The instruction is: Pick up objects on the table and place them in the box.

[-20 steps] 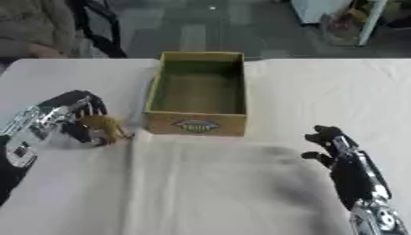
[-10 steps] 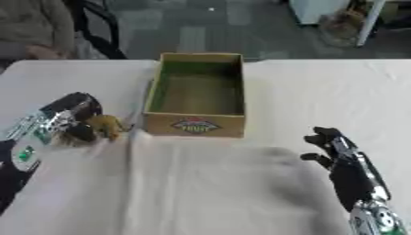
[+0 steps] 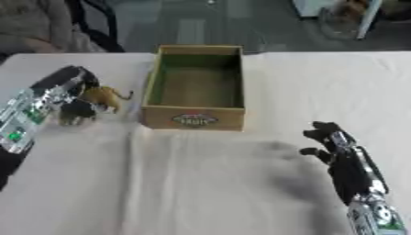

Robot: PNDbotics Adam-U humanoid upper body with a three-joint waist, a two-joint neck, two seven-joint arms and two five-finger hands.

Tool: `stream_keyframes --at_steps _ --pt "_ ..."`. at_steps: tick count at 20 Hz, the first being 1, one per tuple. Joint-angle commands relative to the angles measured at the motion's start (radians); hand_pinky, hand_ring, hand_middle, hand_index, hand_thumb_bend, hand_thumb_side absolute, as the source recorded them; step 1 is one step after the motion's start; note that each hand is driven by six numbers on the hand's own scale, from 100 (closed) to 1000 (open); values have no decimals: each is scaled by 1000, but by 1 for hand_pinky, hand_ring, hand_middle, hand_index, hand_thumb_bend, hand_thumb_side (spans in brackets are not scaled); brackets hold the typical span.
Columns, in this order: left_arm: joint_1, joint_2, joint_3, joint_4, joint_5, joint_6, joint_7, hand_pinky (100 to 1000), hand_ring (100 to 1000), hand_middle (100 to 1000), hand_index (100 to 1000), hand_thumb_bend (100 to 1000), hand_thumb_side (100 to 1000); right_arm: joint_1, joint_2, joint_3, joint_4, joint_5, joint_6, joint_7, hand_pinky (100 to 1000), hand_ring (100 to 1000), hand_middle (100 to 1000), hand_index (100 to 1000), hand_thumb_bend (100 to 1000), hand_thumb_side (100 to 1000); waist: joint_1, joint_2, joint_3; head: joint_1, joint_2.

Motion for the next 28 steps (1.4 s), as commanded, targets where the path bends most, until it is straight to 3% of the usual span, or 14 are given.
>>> stream_keyframes --at_steps 1,6,11,12,13,20,28 --pt "-71 58 -3 -52 1 -5 -25 288 147 115 264 130 128 -8 -17 -3 -10 5 0 0 592 825 602 757 100 658 2 -20 0 2 11" --pt "-182 11 -15 -16 -55 8 27 299 160 120 274 135 113 -11 -16 2 -10 6 1 5 592 825 601 757 100 659 2 -17 -10 8 4" --pt "-275 -88 -20 95 -154 15 143 295 154 114 270 140 100 -19 -15 9 -10 6 4 11 592 825 601 758 100 664 4 -7 -35 28 -7" --pt "-287 -105 -22 116 -172 12 166 296 155 115 271 297 183 -21 -14 11 -9 6 4 13 592 825 601 758 100 665 5 -5 -40 31 -10" --pt "-299 -122 -24 137 -190 7 186 297 156 115 271 147 100 -23 -14 14 -9 7 5 15 592 825 601 758 100 666 6 -1 -47 35 -14" --pt "-339 -230 -15 280 -307 -18 294 304 160 120 274 160 100 -50 -9 32 -11 9 9 33 592 826 601 758 100 673 12 30 -104 70 -51" --pt "-315 -293 -4 388 -351 -26 358 331 197 164 319 164 100 -59 -6 39 -11 8 11 41 592 826 601 758 100 675 14 44 -129 95 -49"
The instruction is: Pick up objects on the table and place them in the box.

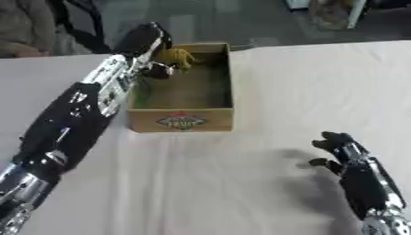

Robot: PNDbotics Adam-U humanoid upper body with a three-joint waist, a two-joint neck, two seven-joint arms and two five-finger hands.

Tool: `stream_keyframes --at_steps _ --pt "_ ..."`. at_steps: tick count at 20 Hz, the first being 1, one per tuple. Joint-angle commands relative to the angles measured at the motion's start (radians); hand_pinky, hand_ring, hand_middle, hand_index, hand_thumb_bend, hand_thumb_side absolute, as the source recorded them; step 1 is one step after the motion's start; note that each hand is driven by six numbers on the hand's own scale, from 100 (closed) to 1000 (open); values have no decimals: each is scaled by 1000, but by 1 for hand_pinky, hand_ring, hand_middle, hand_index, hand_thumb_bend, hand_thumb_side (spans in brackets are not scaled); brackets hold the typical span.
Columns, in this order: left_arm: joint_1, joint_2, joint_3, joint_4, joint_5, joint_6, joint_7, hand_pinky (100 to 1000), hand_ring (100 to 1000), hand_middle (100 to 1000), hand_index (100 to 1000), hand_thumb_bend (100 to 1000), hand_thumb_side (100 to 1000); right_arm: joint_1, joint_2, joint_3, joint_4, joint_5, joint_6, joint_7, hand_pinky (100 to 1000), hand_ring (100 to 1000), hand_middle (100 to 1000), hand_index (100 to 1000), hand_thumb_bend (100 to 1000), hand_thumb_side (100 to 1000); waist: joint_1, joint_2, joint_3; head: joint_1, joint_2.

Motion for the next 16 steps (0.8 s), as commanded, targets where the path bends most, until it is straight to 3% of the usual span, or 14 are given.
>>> stream_keyframes --at_steps 1,5,8,10,11,13,15,16 --pt "-10 -3 12 21 -17 -5 10 341 217 183 337 171 102 -15 -8 1 -13 4 -2 4 592 827 601 758 100 675 -5 -15 -2 9 -7" --pt "5 -15 10 44 -4 -22 -39 389 296 256 405 208 107 -14 -6 0 -13 3 -2 4 593 827 601 758 100 675 -6 -15 1 8 -2" --pt "15 -15 -2 37 18 -43 -107 470 411 377 520 319 107 -12 -6 -1 -13 3 -2 3 593 827 601 758 100 675 -8 -17 5 5 2" --pt "19 -13 -7 22 37 -56 -160 531 496 478 613 423 104 -11 -5 -2 -13 3 -2 2 593 827 601 758 100 674 -9 -18 7 4 2" --pt "21 -12 -8 12 48 -62 -183 588 563 554 694 570 100 -11 -5 -3 -13 3 -3 2 593 827 601 758 100 674 -10 -19 9 3 1" --pt "26 -9 -12 -11 74 -73 -223 625 607 608 748 684 100 -10 -4 -4 -13 2 -3 2 593 827 601 758 100 673 -11 -21 12 1 1" --pt "29 -1 -17 -38 96 -83 -261 674 673 692 807 869 288 -9 -3 -5 -13 2 -3 1 593 827 601 758 100 672 -11 -23 15 0 2" --pt "30 5 -20 -54 103 -87 -282 689 694 716 821 890 345 -8 -3 -6 -13 2 -3 1 593 827 601 758 100 672 -12 -25 17 -1 3"
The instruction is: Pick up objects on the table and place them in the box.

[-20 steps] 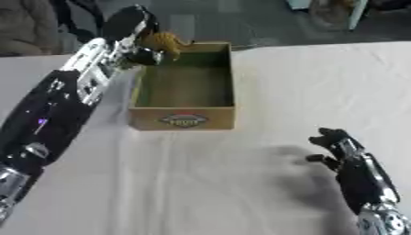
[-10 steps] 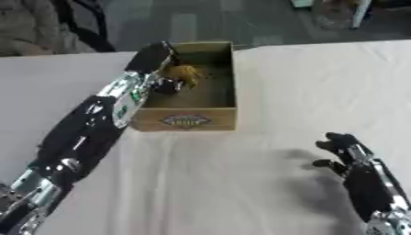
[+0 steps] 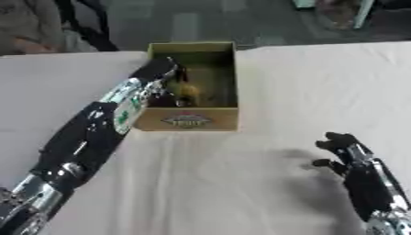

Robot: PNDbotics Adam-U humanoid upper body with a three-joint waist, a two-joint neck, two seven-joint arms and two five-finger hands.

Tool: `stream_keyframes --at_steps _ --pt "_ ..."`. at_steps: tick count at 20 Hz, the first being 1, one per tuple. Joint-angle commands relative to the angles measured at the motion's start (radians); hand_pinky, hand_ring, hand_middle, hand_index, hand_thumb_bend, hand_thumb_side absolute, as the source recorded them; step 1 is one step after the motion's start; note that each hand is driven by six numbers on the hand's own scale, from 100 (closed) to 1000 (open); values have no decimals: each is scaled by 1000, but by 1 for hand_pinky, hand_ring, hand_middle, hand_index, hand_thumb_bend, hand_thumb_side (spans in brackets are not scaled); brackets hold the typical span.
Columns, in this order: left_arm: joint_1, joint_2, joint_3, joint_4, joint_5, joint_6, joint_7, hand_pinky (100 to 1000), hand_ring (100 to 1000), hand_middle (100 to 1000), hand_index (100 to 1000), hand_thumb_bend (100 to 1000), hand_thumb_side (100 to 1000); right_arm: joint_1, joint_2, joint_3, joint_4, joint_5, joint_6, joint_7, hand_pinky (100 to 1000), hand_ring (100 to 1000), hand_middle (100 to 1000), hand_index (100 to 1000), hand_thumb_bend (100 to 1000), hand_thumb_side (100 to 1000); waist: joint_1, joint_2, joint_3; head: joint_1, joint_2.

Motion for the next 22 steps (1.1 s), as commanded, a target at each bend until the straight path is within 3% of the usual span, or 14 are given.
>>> stream_keyframes --at_steps 1,6,9,13,14,19,22 --pt "-16 34 -8 -67 27 -12 -62 705 718 741 837 918 405 -8 -4 -6 -13 2 -1 -2 593 827 601 758 100 672 -6 -25 4 -3 2" --pt "-13 73 -12 -181 7 8 -113 776 809 832 883 1000 524 -4 -4 -10 -13 2 -1 -3 594 828 601 758 100 670 -9 -32 17 -10 8" --pt "-4 103 -7 -267 3 28 -126 791 824 852 888 1000 515 -2 -4 -13 -13 1 -2 -6 594 828 601 758 100 669 -10 -35 25 -16 10" --pt "30 155 23 -419 60 69 -89 787 810 835 878 990 439 3 -6 -18 -13 1 -3 -9 594 828 601 758 100 669 -12 -40 40 -26 18" --pt "44 170 35 -462 87 83 -69 776 791 813 866 971 371 5 -7 -20 -13 1 -3 -11 594 828 601 758 100 669 -13 -42 47 -30 21" --pt "168 229 99 -687 298 164 54 712 701 707 811 928 209 11 -9 -26 -13 -1 -5 -16 594 828 601 758 100 665 -16 -50 74 -45 30" --pt "281 244 131 -797 450 199 147 670 645 648 774 745 179 14 -9 -29 -15 -1 -6 -19 595 829 601 758 100 661 -18 -55 87 -53 37"
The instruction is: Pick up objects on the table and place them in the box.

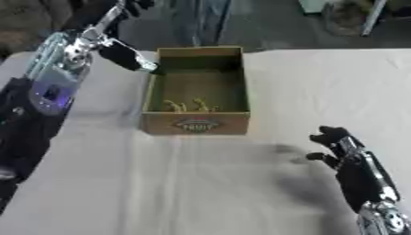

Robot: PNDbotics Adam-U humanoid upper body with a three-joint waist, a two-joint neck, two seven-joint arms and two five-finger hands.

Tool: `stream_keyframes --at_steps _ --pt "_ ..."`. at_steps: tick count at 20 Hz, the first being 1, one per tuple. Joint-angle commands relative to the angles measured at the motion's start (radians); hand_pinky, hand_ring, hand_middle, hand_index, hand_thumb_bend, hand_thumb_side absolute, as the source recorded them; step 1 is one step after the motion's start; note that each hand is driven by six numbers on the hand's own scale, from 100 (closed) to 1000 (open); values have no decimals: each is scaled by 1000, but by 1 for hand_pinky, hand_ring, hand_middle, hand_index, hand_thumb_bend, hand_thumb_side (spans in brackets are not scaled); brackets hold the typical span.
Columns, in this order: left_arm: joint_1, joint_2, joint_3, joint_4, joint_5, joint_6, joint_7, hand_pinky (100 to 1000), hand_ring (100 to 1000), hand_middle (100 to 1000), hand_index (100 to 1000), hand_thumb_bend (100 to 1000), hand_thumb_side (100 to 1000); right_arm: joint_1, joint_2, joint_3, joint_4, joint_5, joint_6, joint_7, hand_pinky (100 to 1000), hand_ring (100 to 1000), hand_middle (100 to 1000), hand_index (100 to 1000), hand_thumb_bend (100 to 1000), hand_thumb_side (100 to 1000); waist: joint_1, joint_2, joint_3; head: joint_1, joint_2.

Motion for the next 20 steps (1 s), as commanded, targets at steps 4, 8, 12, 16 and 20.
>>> stream_keyframes --at_steps 4,8,12,16,20 --pt "183 23 70 -184 356 -10 212 620 595 597 730 493 156 -1 -12 -18 -19 -2 -8 -10 595 829 602 759 100 653 -6 -27 22 -14 19" --pt "307 -16 100 -223 553 -91 361 597 567 569 705 298 231 3 -9 -22 -25 -9 -14 -14 595 829 602 758 100 645 -6 -33 38 -16 25" --pt "391 -65 116 -231 645 -154 424 595 564 568 703 218 301 3 -11 -24 -32 -11 -21 -18 594 829 602 758 100 636 -9 -36 45 -21 37" --pt "438 -128 120 -227 665 -179 416 592 561 564 702 205 342 7 -10 -28 -36 -13 -25 -24 594 828 602 758 100 631 -12 -40 52 -28 41" --pt "466 -185 123 -213 666 -189 413 589 556 557 699 220 376 10 -9 -22 -34 -14 -24 -21 594 829 601 759 100 630 -19 -52 70 -30 59"
